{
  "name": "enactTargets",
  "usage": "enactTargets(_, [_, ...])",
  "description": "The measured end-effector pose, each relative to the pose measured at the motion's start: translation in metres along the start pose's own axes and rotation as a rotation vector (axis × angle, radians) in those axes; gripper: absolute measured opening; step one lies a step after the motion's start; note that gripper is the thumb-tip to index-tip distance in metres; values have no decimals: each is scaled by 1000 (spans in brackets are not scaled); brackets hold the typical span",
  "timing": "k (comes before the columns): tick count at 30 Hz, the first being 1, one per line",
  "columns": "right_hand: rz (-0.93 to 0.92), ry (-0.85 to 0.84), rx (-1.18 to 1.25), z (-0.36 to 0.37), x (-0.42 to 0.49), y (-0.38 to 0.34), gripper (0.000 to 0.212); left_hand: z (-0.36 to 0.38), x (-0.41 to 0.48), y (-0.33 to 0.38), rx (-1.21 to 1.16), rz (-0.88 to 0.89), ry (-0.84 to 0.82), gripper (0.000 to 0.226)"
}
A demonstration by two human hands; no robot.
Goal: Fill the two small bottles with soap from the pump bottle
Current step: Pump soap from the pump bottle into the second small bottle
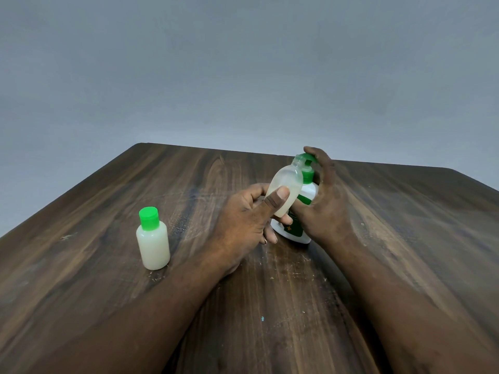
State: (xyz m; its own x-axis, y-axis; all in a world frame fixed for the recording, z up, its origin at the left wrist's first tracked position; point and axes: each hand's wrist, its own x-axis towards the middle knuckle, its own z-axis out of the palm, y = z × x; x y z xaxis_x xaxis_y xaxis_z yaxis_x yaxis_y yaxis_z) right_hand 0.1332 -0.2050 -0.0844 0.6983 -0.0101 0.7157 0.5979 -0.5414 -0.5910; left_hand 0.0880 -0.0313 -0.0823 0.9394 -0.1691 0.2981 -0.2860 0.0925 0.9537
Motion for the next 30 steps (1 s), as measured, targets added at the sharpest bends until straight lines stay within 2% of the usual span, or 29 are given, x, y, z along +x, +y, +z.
enactTargets(6, [16,20,-8,1,-1,-1,76,-1,-1,-1,16,4,0,41])
enactTargets(13, [4,0,-18,0,-1,-1,86,0,0,0,8,3,10,38])
enactTargets(20, [10,26,-37,1,-1,0,76,-2,-1,-2,28,0,3,43])
enactTargets(25, [-11,20,-31,2,-1,0,85,-1,1,0,9,4,3,37])
enactTargets(30, [-14,10,-32,2,0,0,84,0,1,0,0,10,7,41])
